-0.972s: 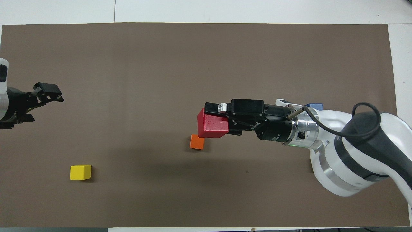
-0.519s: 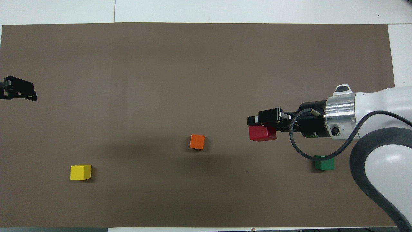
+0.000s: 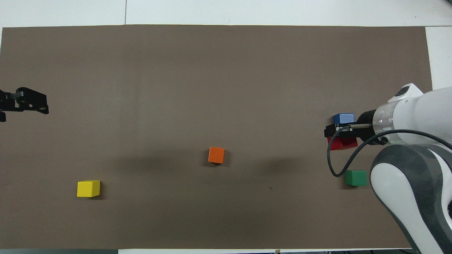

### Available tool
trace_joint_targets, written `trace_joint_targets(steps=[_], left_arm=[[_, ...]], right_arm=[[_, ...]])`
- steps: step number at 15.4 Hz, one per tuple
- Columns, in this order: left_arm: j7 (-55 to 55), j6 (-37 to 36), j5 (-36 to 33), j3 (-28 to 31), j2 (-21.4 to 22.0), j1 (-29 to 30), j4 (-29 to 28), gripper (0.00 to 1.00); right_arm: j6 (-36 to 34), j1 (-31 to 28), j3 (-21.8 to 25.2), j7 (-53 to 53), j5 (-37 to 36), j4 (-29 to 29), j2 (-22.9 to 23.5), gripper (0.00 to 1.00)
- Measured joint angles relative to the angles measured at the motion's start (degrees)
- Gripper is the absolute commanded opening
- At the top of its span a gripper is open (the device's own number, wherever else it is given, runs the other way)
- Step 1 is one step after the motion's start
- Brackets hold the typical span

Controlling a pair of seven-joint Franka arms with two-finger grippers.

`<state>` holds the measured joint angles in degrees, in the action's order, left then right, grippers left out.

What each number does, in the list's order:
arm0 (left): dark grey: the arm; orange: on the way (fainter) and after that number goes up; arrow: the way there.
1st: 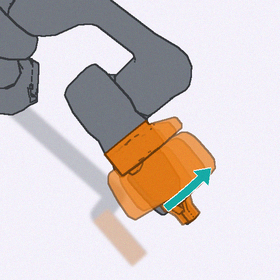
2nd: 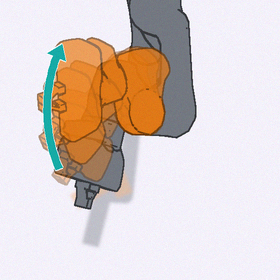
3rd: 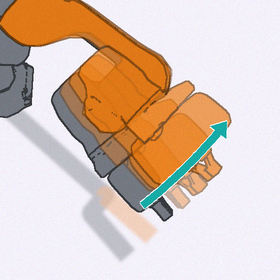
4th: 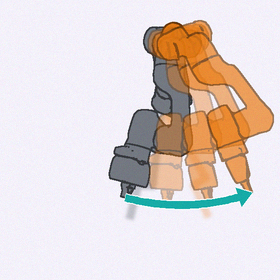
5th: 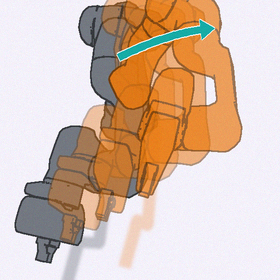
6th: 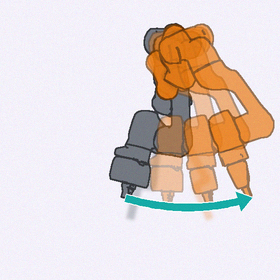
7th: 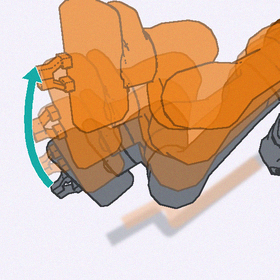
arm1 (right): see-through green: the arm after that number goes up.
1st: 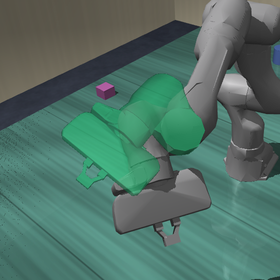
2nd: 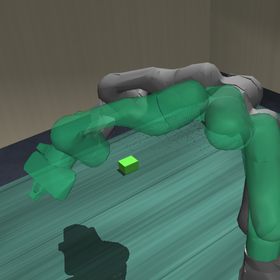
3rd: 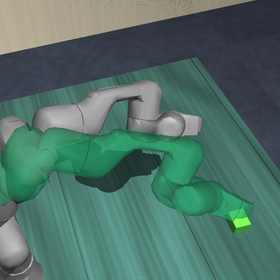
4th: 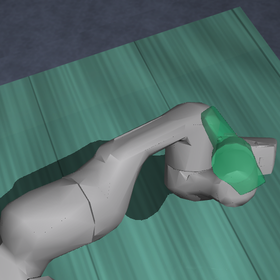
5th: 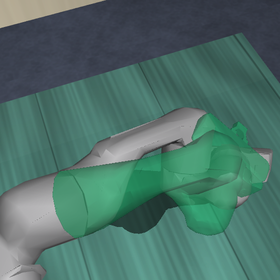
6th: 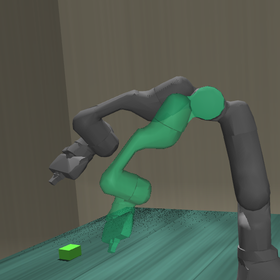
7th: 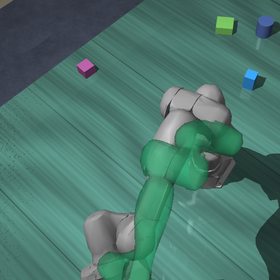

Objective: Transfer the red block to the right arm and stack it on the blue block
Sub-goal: 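Lower the red cube onto the blue cube with the right gripper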

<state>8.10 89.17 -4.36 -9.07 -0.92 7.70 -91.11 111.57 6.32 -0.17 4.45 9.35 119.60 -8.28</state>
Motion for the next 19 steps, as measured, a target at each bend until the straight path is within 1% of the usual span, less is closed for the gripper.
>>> trace_joint_targets(steps=[1,2,5,8,11,13,16,19], left_arm=[[-1.3,0.0,0.0,1.9,0.1,-1.8,0.0,1.0],[-2.3,0.0,0.0,2.5,0.1,-2.4,0.0,1.0],[-3.1,0.0,0.1,2.7,0.1,-3.0,0.1,1.0],[-3.1,0.0,0.7,2.7,0.1,-3.6,0.7,1.0],[-3.1,-0.2,3.0,2.9,0.1,-4.2,2.1,1.0],[-3.1,-0.5,3.7,2.9,0.1,-4.3,3.0,1.0],[-3.1,-0.9,3.9,3.0,0.1,-4.4,3.2,1.0],[-3.1,-1.3,3.9,3.1,0.1,-4.4,3.0,1.0]], right_arm=[[0.0,-0.8,0.0,0.0,-1.6,0.2,0.9,0.0],[0.2,-1.4,0.0,0.5,-3.1,0.3,2.0,0.0],[3.6,-2.4,0.0,4.2,-8.2,0.6,6.0,0.0],[9.0,-3.5,0.0,5.4,-11.7,1.1,9.4,0.0],[14.8,-4.8,0.0,5.8,-12.1,1.7,12.4,0.0],[17.7,-4.9,0.0,7.6,-13.6,2.1,13.7,0.0],[21.6,-4.9,-0.1,10.4,-15.9,3.2,14.5,0.0],[24.6,-4.9,-0.1,11.8,-16.5,3.9,15.2,0.0]])
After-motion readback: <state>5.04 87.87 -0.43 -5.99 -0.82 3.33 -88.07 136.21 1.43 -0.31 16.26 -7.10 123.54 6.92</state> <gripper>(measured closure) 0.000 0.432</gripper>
